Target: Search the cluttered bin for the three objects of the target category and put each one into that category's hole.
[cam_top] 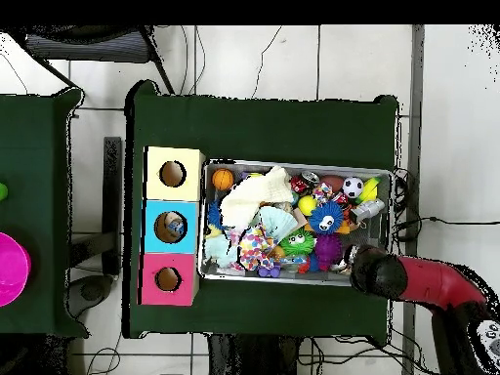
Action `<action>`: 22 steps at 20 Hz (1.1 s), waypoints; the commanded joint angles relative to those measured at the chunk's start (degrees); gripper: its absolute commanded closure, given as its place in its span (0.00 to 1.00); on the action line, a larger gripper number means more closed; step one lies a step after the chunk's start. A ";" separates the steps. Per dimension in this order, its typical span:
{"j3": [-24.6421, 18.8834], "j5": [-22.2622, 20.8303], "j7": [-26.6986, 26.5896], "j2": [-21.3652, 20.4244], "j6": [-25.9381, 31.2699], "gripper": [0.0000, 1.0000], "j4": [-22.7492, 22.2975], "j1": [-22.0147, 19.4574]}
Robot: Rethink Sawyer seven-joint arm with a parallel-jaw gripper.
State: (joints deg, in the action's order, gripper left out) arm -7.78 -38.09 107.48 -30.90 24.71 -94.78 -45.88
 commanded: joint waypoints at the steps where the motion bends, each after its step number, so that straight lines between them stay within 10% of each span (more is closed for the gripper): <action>1: 2.19 -2.32 5.69 5.57 -3.33 0.00 3.69 4.31; 22: 17.92 0.70 11.36 10.14 -9.02 0.00 6.91 16.69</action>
State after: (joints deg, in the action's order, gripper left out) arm 7.73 -38.00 107.49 -25.89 18.21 -90.31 -30.68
